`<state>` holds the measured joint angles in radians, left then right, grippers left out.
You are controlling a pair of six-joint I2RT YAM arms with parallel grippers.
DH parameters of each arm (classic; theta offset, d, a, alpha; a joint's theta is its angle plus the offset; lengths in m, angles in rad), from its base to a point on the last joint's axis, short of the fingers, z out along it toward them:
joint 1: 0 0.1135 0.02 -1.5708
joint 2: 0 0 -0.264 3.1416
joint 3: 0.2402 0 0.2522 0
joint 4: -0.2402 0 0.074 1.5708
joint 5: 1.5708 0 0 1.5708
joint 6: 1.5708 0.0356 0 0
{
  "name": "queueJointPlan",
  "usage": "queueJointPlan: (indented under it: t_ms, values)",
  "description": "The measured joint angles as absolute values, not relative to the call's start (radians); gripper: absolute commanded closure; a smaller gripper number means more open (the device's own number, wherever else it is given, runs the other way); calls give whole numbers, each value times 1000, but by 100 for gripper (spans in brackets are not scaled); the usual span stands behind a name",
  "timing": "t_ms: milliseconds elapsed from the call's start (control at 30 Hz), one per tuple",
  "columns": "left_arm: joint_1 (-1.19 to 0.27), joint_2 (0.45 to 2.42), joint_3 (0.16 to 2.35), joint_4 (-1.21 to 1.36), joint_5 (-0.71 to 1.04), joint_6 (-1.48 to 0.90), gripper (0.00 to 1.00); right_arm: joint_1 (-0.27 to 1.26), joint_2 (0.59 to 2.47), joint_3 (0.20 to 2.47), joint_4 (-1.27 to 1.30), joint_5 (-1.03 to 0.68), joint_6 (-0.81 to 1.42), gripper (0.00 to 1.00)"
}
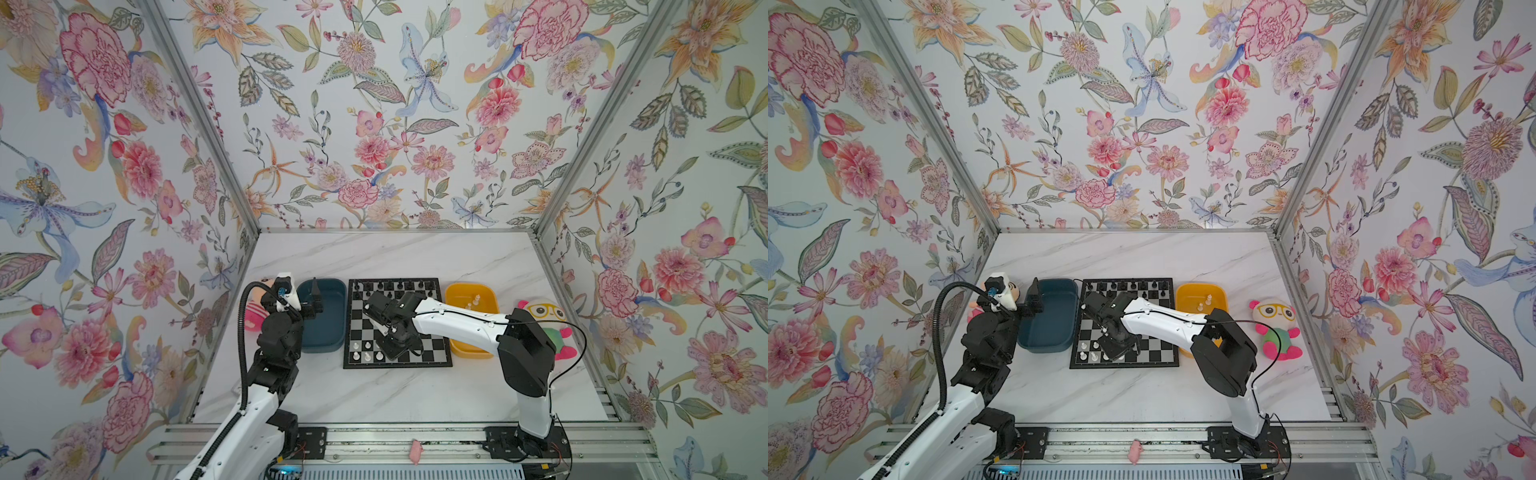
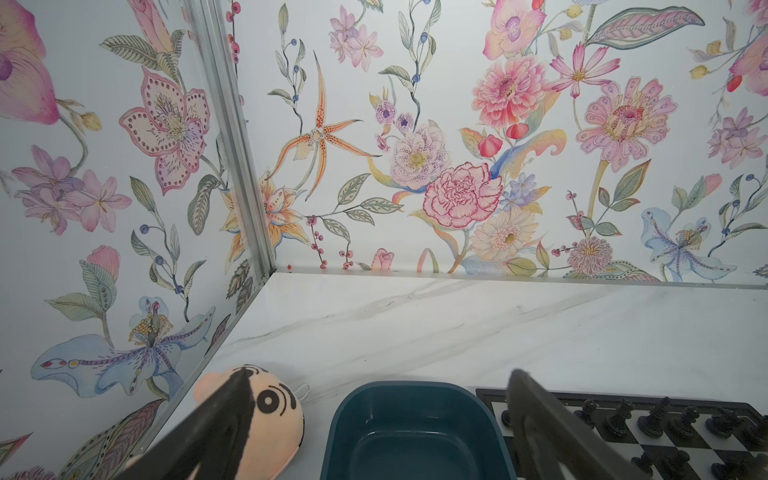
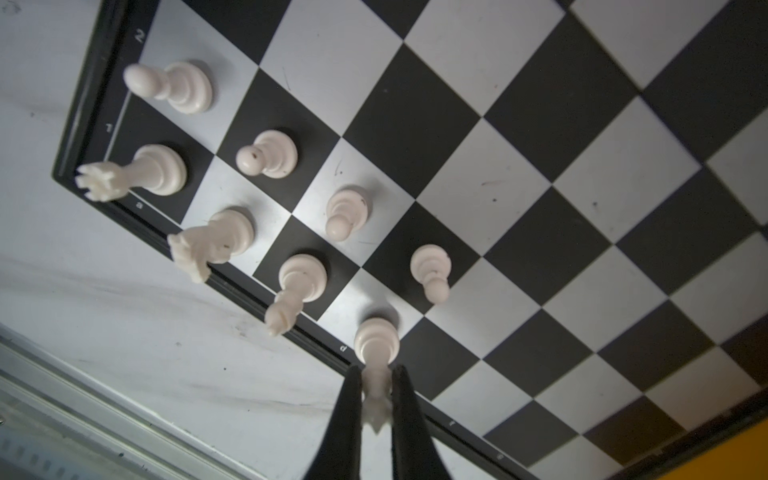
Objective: Set up the chess pieces on the board
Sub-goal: 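Lower the pawn onto a square beside the placed white pawns and release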
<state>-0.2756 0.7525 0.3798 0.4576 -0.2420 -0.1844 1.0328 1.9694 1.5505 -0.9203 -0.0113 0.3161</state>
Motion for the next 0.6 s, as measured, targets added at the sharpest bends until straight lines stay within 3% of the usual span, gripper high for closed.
queueJointPlan:
  t_ms: [400, 600]
  values:
    - [-276, 751, 380, 458, -242, -184, 4, 1033, 1975, 1551, -910, -13, 323, 98]
    - [-276, 751, 379, 458, -242, -184, 4, 1035, 1977, 1552, -899, -20, 323, 86]
